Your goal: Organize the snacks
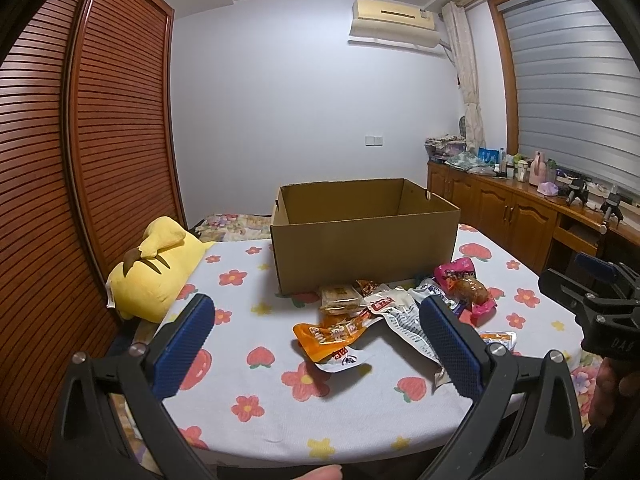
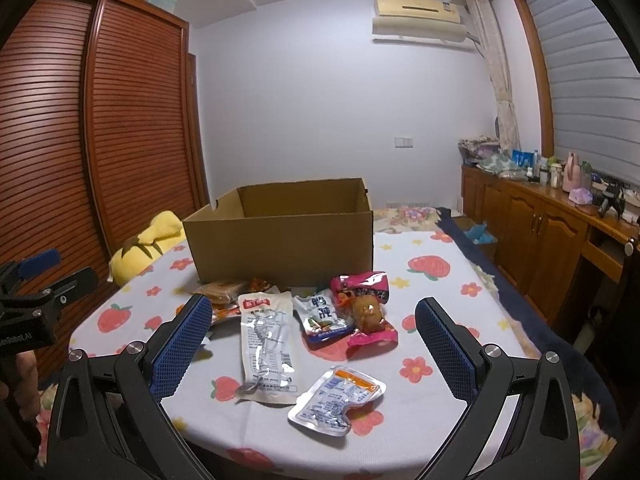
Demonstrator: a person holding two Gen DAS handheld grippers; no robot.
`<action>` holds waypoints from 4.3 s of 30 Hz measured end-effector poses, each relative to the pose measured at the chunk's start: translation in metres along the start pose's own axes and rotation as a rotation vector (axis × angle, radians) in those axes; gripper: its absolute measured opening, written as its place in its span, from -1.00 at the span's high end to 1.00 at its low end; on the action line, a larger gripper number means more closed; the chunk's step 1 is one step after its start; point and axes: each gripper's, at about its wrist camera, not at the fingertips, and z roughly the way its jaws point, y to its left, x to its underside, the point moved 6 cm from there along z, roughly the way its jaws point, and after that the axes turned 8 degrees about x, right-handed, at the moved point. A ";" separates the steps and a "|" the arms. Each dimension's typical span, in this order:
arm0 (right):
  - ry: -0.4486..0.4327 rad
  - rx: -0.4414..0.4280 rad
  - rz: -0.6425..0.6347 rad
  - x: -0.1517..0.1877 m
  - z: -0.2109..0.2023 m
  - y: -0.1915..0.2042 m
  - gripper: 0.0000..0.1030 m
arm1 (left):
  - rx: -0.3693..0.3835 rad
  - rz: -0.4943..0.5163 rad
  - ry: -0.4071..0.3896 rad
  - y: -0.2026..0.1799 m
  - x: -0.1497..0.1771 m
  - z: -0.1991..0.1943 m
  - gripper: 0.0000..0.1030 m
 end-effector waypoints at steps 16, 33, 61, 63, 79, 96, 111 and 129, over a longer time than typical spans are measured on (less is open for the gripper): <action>-0.003 -0.002 -0.002 -0.002 -0.002 0.001 -1.00 | 0.001 0.001 -0.004 -0.001 0.000 -0.001 -1.00; -0.003 -0.001 -0.008 -0.004 -0.004 0.002 -1.00 | 0.012 0.003 0.006 -0.006 0.003 -0.002 -1.00; 0.309 -0.055 -0.081 0.073 0.066 -0.016 -0.93 | 0.087 -0.047 0.255 0.023 0.069 0.088 -0.95; 0.332 -0.057 -0.087 0.079 0.069 -0.015 -0.91 | 0.092 -0.053 0.282 0.023 0.072 0.096 -0.94; 0.427 -0.089 -0.093 0.094 0.087 -0.012 -0.85 | 0.198 -0.009 0.372 0.005 0.056 0.142 -0.84; 0.447 -0.038 -0.180 0.099 0.096 -0.026 0.31 | 0.308 -0.031 0.418 -0.055 0.054 0.155 -0.47; 0.433 -0.060 -0.153 0.098 0.093 -0.032 0.40 | 0.312 -0.086 0.552 -0.084 0.077 0.190 -0.46; 0.401 -0.089 -0.146 0.088 0.085 -0.031 0.57 | 0.370 -0.076 0.454 -0.076 0.066 0.158 0.78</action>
